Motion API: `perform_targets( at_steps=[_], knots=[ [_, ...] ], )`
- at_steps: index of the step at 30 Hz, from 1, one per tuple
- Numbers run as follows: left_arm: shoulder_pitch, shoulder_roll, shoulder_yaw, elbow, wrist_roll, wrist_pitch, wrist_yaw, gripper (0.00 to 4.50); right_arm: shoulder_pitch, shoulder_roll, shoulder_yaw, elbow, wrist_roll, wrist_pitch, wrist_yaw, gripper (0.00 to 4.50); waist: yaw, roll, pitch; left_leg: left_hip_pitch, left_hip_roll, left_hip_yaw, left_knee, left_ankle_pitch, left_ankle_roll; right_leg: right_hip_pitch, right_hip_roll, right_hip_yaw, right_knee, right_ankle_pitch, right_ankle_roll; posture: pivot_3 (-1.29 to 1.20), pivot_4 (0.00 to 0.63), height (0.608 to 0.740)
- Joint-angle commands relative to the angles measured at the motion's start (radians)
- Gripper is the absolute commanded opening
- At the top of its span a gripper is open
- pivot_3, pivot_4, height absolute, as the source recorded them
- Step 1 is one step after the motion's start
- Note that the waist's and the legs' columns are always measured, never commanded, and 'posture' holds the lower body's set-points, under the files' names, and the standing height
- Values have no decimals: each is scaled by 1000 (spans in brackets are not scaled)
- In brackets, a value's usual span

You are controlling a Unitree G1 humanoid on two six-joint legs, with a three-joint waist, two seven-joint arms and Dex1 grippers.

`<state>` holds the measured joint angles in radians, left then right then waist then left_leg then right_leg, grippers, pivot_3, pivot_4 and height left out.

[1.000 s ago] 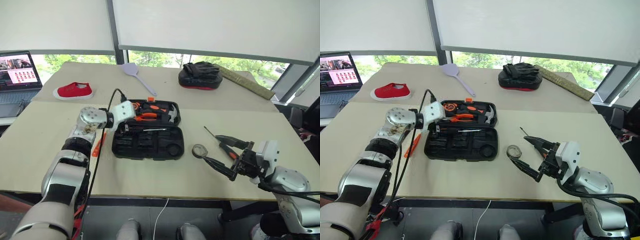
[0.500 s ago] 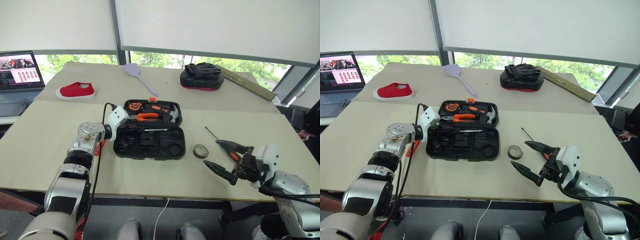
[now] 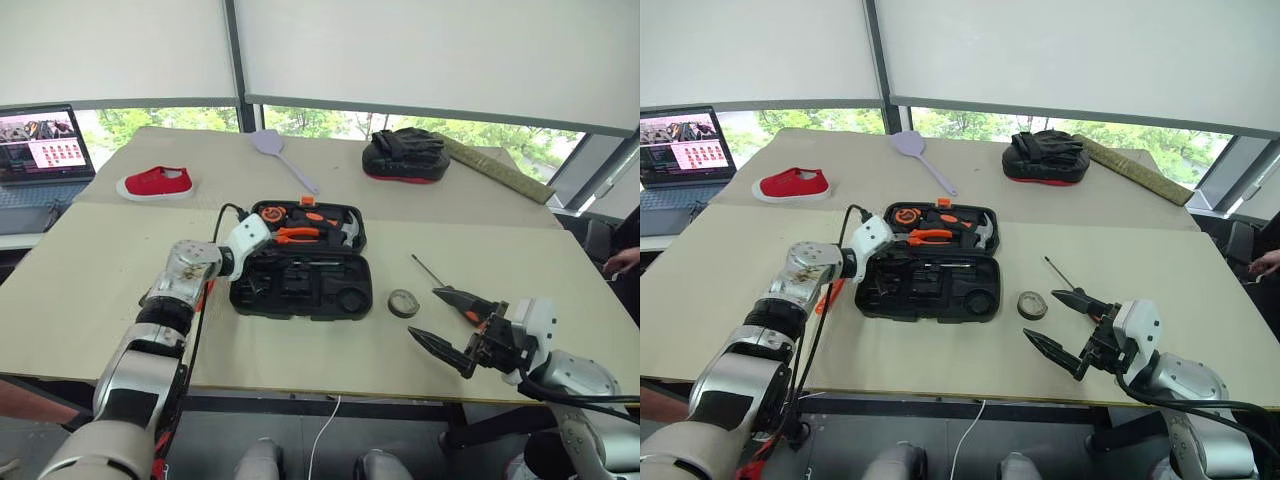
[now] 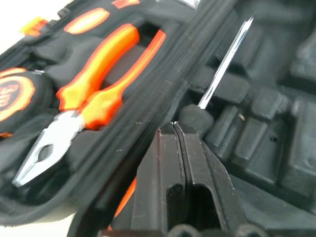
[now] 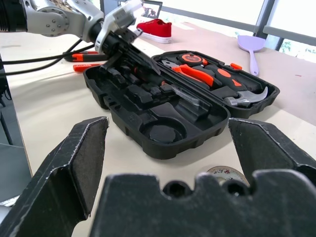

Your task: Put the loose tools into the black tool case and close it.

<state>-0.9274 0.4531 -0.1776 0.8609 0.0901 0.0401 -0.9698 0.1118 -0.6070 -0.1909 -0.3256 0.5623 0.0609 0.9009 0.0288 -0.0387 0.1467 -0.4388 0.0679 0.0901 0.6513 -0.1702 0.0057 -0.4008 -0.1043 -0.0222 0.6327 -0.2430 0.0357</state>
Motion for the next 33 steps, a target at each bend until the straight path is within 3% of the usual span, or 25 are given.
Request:
perform_targets(
  at_steps=[1,6,9,14,19,25,27,33],
  knots=[
    [41,-14,-71,31,65,81,-13,51,3,6,-24,-34,-3,-23,-6,4500,-1,4,-4,0,0,0,0,0,0,0,0,0,0,0,0,0,150,740],
    [83,-28,85,-47,-105,4,-24,51,9,17,-53,-41,6,-26,-22,4500,-3,12,-10,3,0,0,0,0,0,2,0,1,0,-3,5,0,150,740],
    [109,19,174,-112,-174,-124,-35,747,16,22,-98,-40,18,-35,-36,4500,-5,12,-10,0,0,0,0,0,0,-1,0,1,0,0,0,0,150,740],
    [236,124,341,-379,-448,16,-246,2586,42,-23,-224,33,33,-41,-7,4500,-18,8,-7,-3,1,0,-1,0,1,-4,2,2,-1,0,-1,0,150,740],
    [537,265,431,-597,-511,10,-332,4398,132,-63,-293,108,24,-77,104,4500,-31,11,-8,4,1,4,-7,-1,2,-2,2,8,-2,0,-2,0,150,740],
    [859,303,551,-706,-566,-73,-382,4398,246,12,-387,217,-65,-237,53,4500,-17,11,-8,6,2,4,-8,-3,-1,-3,0,7,-2,-6,-9,0,150,740],
    [952,296,588,-739,-590,-81,-387,4398,295,38,-401,242,-89,-278,43,4500,-15,11,-8,8,2,4,-9,-6,-7,-5,-2,6,-3,-10,-4,0,150,740],
    [1100,253,664,-812,-638,-157,-376,4398,348,83,-433,260,-140,-335,-41,4500,-18,12,-8,10,2,2,-9,-7,-7,-5,-8,7,-3,-10,-3,0,150,740]
  ],
)
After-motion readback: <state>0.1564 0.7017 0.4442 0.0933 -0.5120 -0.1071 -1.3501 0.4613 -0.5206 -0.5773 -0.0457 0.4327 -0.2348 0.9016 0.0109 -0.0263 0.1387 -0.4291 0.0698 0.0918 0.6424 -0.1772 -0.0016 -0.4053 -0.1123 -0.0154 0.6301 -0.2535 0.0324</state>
